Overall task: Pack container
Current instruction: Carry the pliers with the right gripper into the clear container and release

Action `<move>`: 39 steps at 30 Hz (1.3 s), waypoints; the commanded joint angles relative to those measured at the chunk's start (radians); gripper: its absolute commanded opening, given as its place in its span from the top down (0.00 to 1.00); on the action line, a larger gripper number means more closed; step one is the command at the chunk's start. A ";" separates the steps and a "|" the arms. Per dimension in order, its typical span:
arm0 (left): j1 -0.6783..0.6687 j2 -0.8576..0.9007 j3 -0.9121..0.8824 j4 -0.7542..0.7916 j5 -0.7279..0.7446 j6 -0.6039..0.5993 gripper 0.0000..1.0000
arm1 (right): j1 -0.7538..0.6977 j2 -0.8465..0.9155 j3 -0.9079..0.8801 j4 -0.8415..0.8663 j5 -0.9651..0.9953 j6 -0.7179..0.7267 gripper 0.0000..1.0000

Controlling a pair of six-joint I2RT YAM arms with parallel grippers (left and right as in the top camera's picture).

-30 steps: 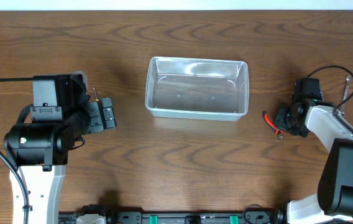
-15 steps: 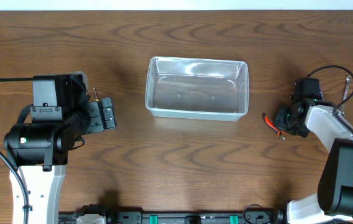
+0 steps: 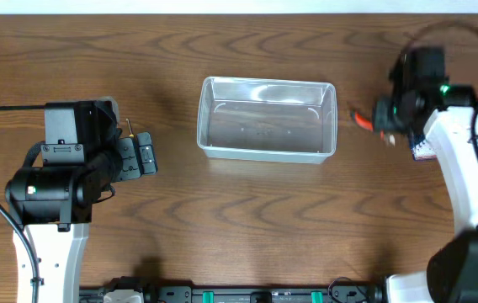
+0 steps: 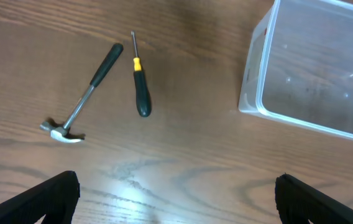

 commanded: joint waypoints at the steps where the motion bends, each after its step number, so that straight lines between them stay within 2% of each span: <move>1: 0.006 0.005 0.019 -0.003 0.002 -0.012 0.02 | 0.089 -0.024 0.135 -0.031 -0.072 -0.214 0.99; 7: 0.006 0.005 0.019 -0.003 0.003 -0.012 0.02 | 0.266 -0.004 0.171 0.026 -0.132 -0.502 0.99; 12: 0.006 0.005 0.019 -0.003 0.003 -0.013 0.02 | 0.359 0.117 0.171 0.076 -0.197 -0.663 0.99; 22: 0.006 0.005 0.019 -0.016 0.003 -0.012 0.02 | 0.397 0.438 0.171 0.112 -0.198 -0.688 0.99; 29: 0.006 0.005 0.019 -0.026 0.003 -0.012 0.02 | 0.396 0.526 0.171 0.108 -0.197 -0.685 0.98; 32: 0.006 0.005 0.019 -0.026 0.003 -0.013 0.02 | 0.396 0.529 0.171 0.084 -0.199 -0.661 0.77; 35: 0.006 0.005 0.019 -0.026 0.003 -0.013 0.02 | 0.397 0.524 0.172 0.061 -0.198 -0.651 0.72; 36: 0.006 0.005 0.019 -0.026 0.003 -0.013 0.02 | 0.397 0.522 0.174 0.055 -0.198 -0.650 0.63; 39: 0.006 0.005 0.019 -0.026 0.003 -0.013 0.02 | 0.396 0.506 0.184 0.041 -0.193 -0.628 0.61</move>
